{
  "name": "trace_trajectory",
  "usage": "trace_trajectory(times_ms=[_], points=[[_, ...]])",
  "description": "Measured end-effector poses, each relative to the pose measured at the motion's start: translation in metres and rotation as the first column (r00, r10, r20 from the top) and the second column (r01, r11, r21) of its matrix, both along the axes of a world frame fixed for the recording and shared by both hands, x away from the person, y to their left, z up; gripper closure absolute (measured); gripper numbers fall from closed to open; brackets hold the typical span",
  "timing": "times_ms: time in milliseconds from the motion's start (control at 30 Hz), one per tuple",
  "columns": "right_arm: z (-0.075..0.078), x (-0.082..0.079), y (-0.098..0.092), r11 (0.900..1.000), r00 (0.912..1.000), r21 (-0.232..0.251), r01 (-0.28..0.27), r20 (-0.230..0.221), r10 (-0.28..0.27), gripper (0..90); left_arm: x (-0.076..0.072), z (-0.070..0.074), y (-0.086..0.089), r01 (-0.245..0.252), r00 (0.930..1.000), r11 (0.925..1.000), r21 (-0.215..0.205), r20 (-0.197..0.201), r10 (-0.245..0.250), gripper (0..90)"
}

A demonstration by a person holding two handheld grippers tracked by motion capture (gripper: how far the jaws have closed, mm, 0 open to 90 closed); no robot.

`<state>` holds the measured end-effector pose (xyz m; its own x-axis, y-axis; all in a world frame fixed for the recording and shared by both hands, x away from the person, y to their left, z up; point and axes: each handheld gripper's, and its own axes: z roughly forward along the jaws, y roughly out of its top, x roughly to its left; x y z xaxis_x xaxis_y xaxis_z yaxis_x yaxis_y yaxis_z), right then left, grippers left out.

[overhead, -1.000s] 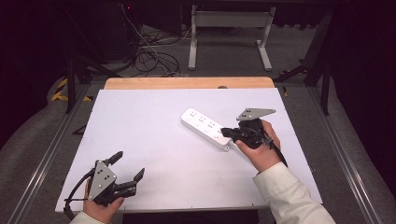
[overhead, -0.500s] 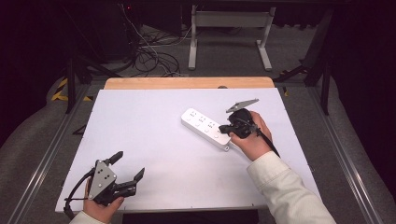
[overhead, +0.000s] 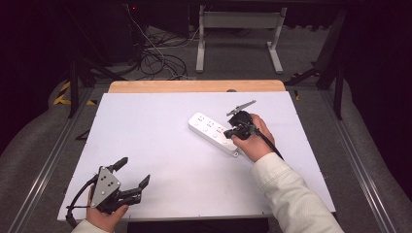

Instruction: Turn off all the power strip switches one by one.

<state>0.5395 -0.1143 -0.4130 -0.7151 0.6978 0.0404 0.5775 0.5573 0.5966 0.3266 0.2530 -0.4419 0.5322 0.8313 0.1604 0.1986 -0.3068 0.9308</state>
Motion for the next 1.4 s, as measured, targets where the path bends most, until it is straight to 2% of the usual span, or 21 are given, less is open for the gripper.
trace_trajectory(times_ms=[333, 600, 867, 1100, 1400], points=[[-0.014, 0.004, 0.007, 0.999, 0.9998, -0.042, -0.006, -0.021, 0.005, 90.0, 0.001, 0.0, 0.0, 0.005, 1.0, 1.0, -0.001, -0.004, -0.005, 16.4], [-0.019, 0.005, 0.009, 0.999, 0.9995, -0.053, -0.011, -0.029, 0.009, 90.0, 0.001, -0.001, 0.0, 0.004, 1.0, 1.0, -0.001, -0.005, -0.004, 16.4], [-0.023, 0.005, 0.011, 0.998, 0.9997, -0.057, -0.014, -0.019, 0.013, 90.0, 0.0, 0.0, 0.0, 0.004, 1.0, 1.0, 0.001, -0.001, -0.004, 16.4], [-0.026, 0.001, 0.014, 0.997, 0.9998, -0.08, -0.016, 0.01, 0.016, 90.0, 0.0, 0.0, 0.0, 0.005, 1.0, 1.0, 0.001, -0.001, -0.005, 16.4], [-0.027, 0.0, 0.013, 0.998, 0.9998, -0.069, -0.008, 0.016, 0.009, 90.0, 0.0, 0.0, -0.001, 0.006, 1.0, 1.0, 0.004, -0.001, -0.006, 16.4]])
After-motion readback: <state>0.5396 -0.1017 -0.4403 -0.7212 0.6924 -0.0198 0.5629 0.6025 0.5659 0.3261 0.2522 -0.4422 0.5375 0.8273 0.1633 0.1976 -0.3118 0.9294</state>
